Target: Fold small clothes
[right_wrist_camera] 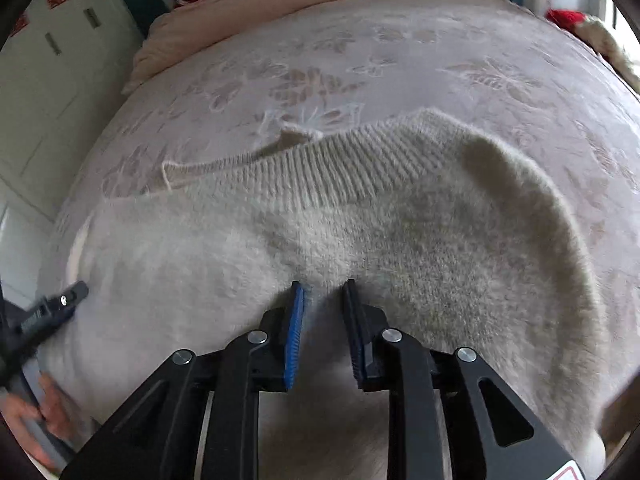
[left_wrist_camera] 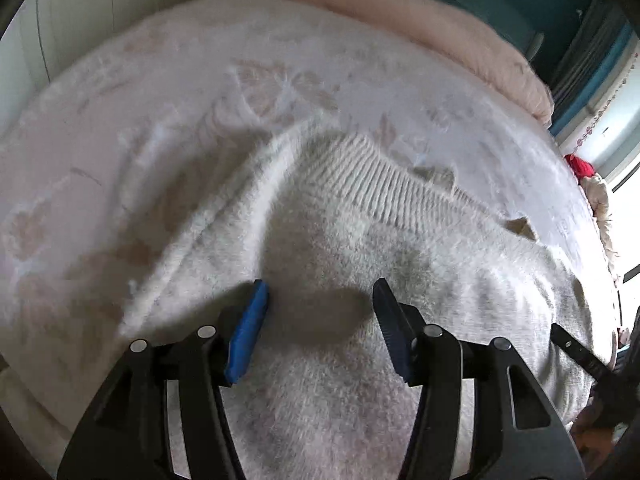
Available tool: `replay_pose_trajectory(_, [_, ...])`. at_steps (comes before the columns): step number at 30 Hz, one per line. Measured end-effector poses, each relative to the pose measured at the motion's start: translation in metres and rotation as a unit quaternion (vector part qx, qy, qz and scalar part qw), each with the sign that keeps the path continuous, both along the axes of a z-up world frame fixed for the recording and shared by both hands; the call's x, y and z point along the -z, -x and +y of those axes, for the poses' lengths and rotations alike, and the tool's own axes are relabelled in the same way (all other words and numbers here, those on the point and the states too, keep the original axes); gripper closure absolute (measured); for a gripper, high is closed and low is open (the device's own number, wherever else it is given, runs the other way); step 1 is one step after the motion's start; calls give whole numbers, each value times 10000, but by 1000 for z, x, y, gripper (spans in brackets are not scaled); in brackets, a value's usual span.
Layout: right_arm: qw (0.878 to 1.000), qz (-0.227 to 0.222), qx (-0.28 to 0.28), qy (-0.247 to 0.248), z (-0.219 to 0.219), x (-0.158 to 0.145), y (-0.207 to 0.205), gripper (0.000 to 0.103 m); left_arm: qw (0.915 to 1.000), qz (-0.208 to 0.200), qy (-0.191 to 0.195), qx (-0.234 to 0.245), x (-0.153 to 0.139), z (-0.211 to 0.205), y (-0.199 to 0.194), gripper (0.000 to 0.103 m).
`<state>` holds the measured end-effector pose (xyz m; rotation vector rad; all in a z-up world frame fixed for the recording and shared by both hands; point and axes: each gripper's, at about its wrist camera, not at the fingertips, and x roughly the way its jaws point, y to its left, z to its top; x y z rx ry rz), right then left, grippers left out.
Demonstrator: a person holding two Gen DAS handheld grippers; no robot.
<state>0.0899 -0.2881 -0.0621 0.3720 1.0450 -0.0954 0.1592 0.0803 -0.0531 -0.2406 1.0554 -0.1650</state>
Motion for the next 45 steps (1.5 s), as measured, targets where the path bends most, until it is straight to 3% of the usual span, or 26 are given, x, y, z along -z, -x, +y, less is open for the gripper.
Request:
replay_pose_trajectory(2, [9987,-273,-181,-397,10,-25,9,80,9987,72,448,-226,-18,19,12,49])
replay_pose_trajectory(3, [9982,-328,-319,-387,20,-35,12,80,9970,56,672,-368,-23,30,18,42])
replay_pose_trajectory(4, [9976,-373,-465,-343,27,-43,15,80,9923,-46,1016,-704,-31,51,34,33])
replay_pose_trajectory(7, [9944,-292,-920,-439,62,-53,7,80,9790,-26,1307,-1565,-32,88,69,23])
replay_pose_trajectory(13, [9894,435,-1384,-16,120,-16,-41,80,9645,842,1546,-1971,11,109,93,23])
replay_pose_trajectory(15, [9859,910,-1406,32,128,16,-55,80,9605,915,1725,-1984,20,108,92,21])
replay_pose_trajectory(17, [9881,798,-1317,24,127,25,-57,80,9595,991,1736,-1983,30,102,85,19])
replay_pose_trajectory(19, [9888,835,-1235,-93,125,26,-59,80,9583,871,1756,-2081,34,98,78,9])
replay_pose_trajectory(22, [9880,874,-1269,-97,124,28,-60,82,9609,792,1567,-2140,29,89,69,13])
replay_pose_trajectory(23, [9881,872,-1263,-118,124,28,-61,82,9638,711,1505,-2082,25,86,66,21])
replay_pose_trajectory(24, [9882,862,-1258,-134,125,29,-61,82,9668,629,1509,-1964,22,86,66,58])
replay_pose_trajectory(25, [9883,848,-1260,-132,126,29,-61,82,9697,601,1630,-1717,18,83,60,70])
replay_pose_trajectory(28, [9890,781,-1250,-136,124,30,-58,82,9710,412,1802,-1515,-7,79,54,77])
replay_pose_trajectory(31, [9899,692,-1219,-206,124,31,-55,82,9810,-222,1715,-876,-61,50,48,80])
replay_pose_trajectory(34, [9908,502,-1112,-584,110,18,-45,83,9839,-711,1632,-126,-114,-1,45,81])
replay_pose_trajectory(37, [9910,44,-861,-1025,73,-11,-14,81,9809,-1036,1489,707,-149,-63,51,81])
replay_pose_trajectory(40, [9907,-328,-527,-1207,19,-36,32,78,9746,-1090,1328,1436,-154,-133,59,81])
replay_pose_trajectory(42, [9918,-461,-197,-1175,-23,-45,66,74,9720,-927,1171,1813,-136,-179,74,80])
replay_pose_trajectory(45, [9953,-440,297,-808,-72,-50,108,62,9718,-779,635,2131,-97,-226,92,73])
